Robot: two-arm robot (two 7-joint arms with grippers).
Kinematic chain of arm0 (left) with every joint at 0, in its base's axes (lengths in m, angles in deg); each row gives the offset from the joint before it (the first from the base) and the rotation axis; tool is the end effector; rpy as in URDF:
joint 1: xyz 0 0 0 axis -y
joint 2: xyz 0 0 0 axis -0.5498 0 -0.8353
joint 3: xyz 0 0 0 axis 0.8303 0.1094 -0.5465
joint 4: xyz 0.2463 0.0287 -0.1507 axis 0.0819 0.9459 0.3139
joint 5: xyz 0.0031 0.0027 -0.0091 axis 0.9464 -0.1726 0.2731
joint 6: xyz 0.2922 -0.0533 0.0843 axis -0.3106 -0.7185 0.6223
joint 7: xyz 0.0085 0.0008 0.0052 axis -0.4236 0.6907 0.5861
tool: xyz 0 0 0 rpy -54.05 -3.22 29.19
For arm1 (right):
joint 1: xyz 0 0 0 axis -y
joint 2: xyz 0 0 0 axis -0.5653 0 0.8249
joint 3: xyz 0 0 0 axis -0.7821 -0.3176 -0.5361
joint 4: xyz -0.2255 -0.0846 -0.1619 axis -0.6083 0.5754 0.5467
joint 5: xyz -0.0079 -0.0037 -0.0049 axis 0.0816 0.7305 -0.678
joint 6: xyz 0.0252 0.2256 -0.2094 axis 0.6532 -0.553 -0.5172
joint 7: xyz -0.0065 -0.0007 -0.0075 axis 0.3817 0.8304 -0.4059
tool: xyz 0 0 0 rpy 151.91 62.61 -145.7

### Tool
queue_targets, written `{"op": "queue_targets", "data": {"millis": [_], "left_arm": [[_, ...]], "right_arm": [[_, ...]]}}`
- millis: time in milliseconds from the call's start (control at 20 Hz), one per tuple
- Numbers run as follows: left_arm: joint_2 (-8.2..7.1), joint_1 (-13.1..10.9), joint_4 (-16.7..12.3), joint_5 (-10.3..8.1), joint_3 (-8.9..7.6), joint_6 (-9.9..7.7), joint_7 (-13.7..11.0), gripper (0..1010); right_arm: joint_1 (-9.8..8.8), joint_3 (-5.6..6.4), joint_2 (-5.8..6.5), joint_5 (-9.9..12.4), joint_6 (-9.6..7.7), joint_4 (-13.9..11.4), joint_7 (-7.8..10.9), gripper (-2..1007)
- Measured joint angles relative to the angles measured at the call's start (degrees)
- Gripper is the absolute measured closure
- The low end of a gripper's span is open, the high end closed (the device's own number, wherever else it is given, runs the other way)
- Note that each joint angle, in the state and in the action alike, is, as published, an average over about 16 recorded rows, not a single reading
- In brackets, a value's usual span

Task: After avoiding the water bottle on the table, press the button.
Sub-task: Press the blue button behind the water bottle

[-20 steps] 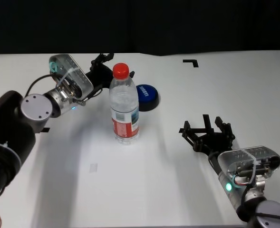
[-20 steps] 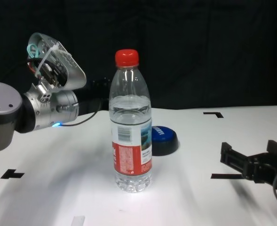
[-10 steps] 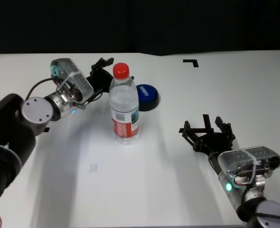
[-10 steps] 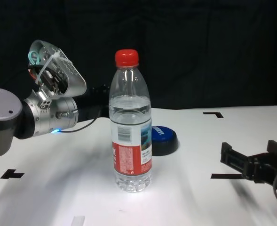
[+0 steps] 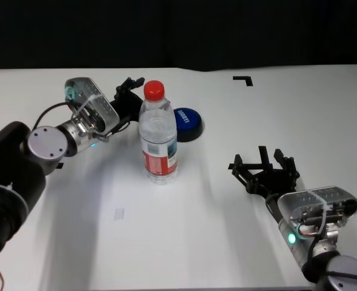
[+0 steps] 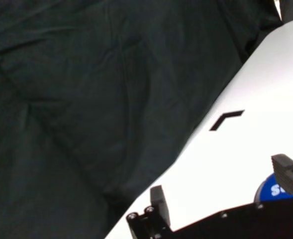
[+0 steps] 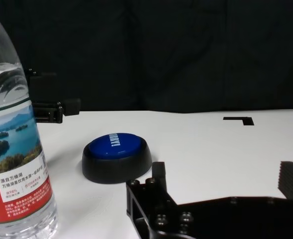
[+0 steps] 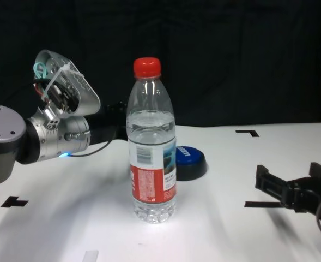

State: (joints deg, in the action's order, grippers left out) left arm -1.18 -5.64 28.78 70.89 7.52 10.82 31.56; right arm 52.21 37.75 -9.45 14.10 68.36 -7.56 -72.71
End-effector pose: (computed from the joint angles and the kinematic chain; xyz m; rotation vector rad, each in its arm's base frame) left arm 0.5291 0.0196 -0.2780 0.3549 -0.5394 0.8151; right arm 0.3002 0.0393 -0.3071 0.0397 0.0386 -1.3662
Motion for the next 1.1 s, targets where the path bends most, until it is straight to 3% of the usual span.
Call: {"op": "queue_targets", "data": {"millis": [1100], "left_arm": [[-0.75, -0.35, -1.36, 0.76, 1.37, -3.75, -1.88, 7]], "right_arm": [[0.0, 0.0, 0.0, 0.0, 0.0, 0.0, 0.0, 3]]}}
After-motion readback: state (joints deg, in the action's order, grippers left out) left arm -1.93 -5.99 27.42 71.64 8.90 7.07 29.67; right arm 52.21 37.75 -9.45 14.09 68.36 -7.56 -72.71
